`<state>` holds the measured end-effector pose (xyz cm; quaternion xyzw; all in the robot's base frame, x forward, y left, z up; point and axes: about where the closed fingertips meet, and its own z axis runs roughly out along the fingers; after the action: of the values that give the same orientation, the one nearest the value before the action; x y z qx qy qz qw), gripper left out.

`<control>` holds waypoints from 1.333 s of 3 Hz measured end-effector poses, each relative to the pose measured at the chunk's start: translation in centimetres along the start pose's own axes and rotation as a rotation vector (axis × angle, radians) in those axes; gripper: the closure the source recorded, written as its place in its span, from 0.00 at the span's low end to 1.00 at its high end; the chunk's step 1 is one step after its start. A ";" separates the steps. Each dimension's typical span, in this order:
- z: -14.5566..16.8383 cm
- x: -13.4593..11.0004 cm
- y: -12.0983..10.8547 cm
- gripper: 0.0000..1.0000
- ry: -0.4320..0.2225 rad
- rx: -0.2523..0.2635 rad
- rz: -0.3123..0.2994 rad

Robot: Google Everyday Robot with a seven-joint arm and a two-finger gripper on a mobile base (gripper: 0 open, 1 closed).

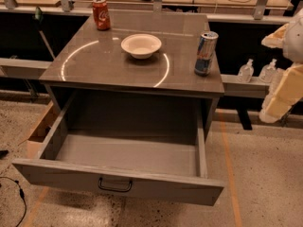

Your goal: Place redbull can into top drawer

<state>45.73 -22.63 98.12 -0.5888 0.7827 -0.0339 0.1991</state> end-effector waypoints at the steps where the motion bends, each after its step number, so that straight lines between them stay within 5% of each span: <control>1: 1.4 0.9 -3.7 0.00 -0.107 0.051 0.079; 3: 6.7 2.7 -8.1 0.00 -0.396 0.083 0.253; 4: 7.0 2.4 -8.2 0.00 -0.422 0.072 0.270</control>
Offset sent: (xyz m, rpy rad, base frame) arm 0.1068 -0.0448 -0.0360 0.4556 -0.2034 -0.1398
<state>55.06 -26.09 93.35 -0.4652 0.7937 0.0888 0.3818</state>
